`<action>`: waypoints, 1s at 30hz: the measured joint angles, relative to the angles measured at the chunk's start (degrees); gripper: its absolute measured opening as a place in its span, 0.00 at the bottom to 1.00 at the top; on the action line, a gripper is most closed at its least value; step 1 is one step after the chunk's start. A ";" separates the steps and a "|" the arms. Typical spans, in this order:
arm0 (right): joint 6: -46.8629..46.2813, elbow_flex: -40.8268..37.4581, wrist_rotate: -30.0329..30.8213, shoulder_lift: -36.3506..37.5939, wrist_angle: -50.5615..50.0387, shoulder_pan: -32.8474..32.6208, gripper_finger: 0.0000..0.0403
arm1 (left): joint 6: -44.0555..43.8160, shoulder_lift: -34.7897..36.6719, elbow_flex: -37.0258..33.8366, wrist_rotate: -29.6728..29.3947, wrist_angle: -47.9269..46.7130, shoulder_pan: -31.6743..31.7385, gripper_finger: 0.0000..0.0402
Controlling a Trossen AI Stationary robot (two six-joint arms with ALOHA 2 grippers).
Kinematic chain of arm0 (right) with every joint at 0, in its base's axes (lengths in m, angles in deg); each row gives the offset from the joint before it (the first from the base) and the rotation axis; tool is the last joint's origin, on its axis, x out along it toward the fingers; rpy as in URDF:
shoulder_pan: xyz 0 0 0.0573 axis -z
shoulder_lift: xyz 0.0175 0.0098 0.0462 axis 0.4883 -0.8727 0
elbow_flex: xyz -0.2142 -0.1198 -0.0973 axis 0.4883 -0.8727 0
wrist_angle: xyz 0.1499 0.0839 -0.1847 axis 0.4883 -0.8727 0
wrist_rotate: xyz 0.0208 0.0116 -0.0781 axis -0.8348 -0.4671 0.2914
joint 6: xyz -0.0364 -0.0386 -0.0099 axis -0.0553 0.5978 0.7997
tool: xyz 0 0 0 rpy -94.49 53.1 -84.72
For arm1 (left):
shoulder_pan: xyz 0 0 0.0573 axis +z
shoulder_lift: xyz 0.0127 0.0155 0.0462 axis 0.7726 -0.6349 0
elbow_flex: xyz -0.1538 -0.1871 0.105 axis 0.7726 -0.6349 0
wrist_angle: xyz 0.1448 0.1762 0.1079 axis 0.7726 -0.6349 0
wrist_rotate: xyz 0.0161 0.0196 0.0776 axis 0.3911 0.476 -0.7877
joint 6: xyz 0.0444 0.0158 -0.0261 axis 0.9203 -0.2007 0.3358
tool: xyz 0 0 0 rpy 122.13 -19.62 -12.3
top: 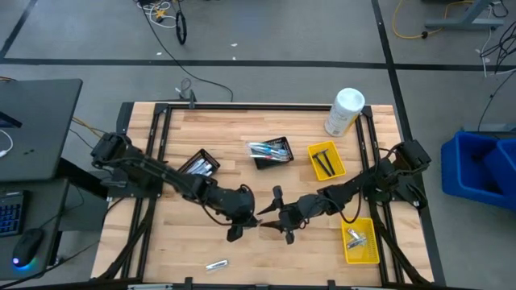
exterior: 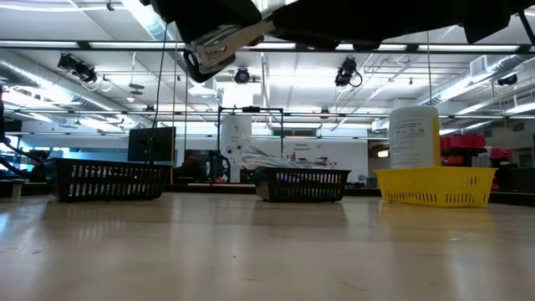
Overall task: Pick & Place Travel size toiletries
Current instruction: Put the silver nail cutter into the bottom yellow basket
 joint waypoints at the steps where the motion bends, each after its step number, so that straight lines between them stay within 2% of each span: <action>1: 0.67 0.00 -0.27 0.00 0.09 0.00 0.42 | 0.20 0.00 0.00 -0.01 0.02 0.32 0.19; 10: 1.96 0.00 -1.22 0.00 0.01 0.07 0.26 | 1.41 0.02 0.00 0.61 0.02 1.93 0.17; 18: 1.81 0.00 -1.56 0.00 -0.03 0.00 0.11 | 1.12 0.11 0.00 1.75 0.11 1.97 0.20; 26: 1.79 0.00 -1.63 0.00 -0.01 -0.11 0.08 | 1.01 0.11 0.02 1.92 0.50 1.97 0.19; 30: -0.10 0.00 -1.24 0.02 -1.14 -0.22 0.08 | 1.00 0.11 0.01 -0.06 0.18 1.93 0.21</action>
